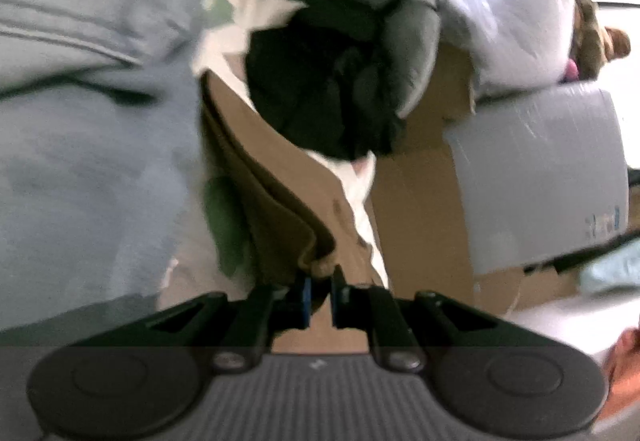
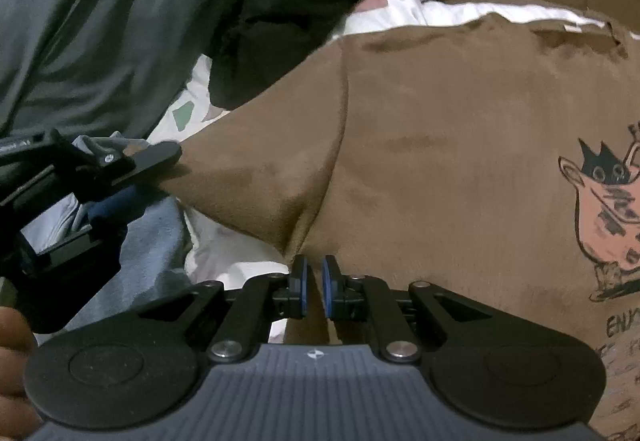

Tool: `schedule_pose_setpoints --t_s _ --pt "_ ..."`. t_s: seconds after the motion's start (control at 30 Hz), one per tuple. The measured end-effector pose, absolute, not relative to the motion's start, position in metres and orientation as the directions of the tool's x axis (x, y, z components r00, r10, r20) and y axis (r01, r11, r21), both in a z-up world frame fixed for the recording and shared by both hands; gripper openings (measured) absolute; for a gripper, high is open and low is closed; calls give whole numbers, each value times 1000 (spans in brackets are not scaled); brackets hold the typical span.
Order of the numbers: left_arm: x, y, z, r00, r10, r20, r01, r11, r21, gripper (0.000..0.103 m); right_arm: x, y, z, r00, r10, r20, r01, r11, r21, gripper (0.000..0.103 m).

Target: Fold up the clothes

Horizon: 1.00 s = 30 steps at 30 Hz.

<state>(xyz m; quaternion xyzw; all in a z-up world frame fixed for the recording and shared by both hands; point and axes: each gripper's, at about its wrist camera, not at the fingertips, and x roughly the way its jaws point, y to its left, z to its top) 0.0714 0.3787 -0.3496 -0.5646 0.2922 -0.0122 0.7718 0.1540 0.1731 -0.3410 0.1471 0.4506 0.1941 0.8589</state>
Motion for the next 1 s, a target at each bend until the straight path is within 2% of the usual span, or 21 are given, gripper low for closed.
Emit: schedule_pose_setpoints --t_s 0.3,0.43,0.57,0.7,1.0 --pt "95 357 -340 781 -485 -394 -190 416 -889 9 159 173 -350 507 509 -696 -170 850 498 7" --pt "100 347 -342 757 -513 -404 -179 432 -884 9 159 175 -353 505 508 -698 -175 852 493 7" --pt "108 336 -350 704 -556 -442 -174 469 -866 9 160 175 -355 505 510 -696 -190 853 487 8" --pt "117 326 -355 653 -587 -479 -167 505 -847 9 159 163 -363 506 546 -668 -148 818 556 9" --pt "136 315 -355 566 -619 -545 -143 577 -804 10 158 154 -368 494 576 -651 -110 785 610 10"
